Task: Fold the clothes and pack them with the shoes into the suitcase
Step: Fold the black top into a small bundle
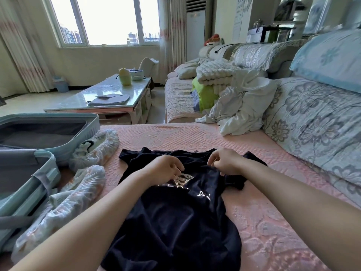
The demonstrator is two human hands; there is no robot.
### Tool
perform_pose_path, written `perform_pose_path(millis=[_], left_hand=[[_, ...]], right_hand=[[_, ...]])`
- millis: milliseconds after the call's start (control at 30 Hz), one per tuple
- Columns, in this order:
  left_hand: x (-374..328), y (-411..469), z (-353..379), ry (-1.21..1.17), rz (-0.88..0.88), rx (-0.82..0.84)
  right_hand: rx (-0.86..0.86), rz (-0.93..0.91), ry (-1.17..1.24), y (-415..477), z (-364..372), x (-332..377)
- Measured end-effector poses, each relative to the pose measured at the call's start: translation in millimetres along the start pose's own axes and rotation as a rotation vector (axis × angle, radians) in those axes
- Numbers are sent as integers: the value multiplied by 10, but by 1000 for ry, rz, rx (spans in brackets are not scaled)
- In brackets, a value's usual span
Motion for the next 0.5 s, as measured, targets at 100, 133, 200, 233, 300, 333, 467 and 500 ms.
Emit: perform_pose_path(millis=[100,133,200,233,300,333,467,500], left_hand=[[29,355,-156,191,26,-121],[41,492,-189,268,37,-136],[82,781,-250,387,57,-165],[122,930,-280,427,58,-173],[210,1203,-312,494,44,-162],[264,1327,-317,522,29,-143],[451,1686,-267,571,-37,-24],[488,1737,-249,558,-39,13]], right_hand=[[-102,-19,-140,323,-136,-111],[-129,-21,-151,425,-162,-130],[-182,-22,-138,632,-166,-162],[-205,-26,-122,730,-147,-174],[-226,-45,-106,938,-65,-188],[-226,-60,-110,1045,-18,-177],[-213,-109,-66,1428,126,-2],[-169,-123,-97,1497,190,61]])
Point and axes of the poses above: each hand's wrist, its own y-axis towards the middle knuckle, its own z-axis out of the palm, x = y × z, the point moved 6 cm from there along y, towards the middle knuckle, and after that the axes turned 4 degrees about -y, right-handed, at the moved point
